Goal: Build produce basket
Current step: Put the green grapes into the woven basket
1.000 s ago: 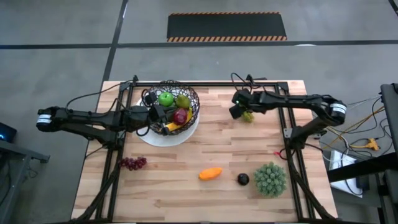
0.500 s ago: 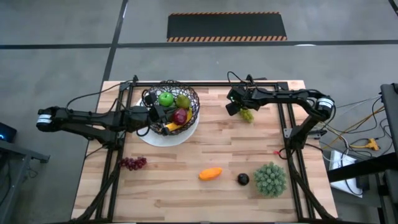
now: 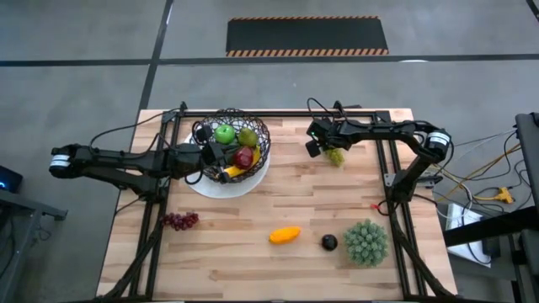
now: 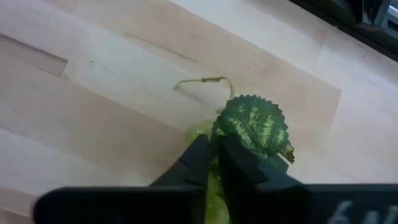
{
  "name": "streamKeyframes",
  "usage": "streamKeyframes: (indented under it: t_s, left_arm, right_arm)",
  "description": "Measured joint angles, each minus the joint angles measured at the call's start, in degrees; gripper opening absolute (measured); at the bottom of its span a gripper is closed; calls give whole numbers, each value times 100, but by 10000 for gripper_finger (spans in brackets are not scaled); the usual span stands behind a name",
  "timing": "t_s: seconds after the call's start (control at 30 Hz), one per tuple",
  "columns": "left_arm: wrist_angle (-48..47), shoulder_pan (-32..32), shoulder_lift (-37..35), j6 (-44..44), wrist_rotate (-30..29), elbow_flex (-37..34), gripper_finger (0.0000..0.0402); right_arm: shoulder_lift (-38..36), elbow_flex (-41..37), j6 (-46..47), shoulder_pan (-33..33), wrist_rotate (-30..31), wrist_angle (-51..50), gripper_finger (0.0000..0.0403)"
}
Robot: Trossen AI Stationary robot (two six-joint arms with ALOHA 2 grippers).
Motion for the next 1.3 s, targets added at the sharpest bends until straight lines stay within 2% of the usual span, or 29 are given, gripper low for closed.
streamKeyframes:
  t_s: [0.3,0.6,0.73,0.83,0.97,1.2,1.3]
  left_arm:
    - [-2,0,2,-2,2,-4,10]
    - [0,0,2,-4,2,-4,10]
    - [2,0,2,-6,4,-4,10]
    - [2,0,2,-7,4,-4,10]
    - [4,0,2,-22,4,-4,10]
    - [1,0,2,-35,7,-4,10]
    - [0,0,2,-15,9,-4,10]
  right_arm:
    - [-176,-9,-70,122,2,18,8]
    - [-703,-11,-123,1091,49,683,8]
    - [-920,-11,-131,1238,429,659,8]
    - [-931,-3,-114,1051,916,476,13]
    - [-755,94,-11,443,311,237,52]
    - [-726,98,-319,-185,-304,101,177]
    - [-734,98,-368,-346,-619,-66,217]
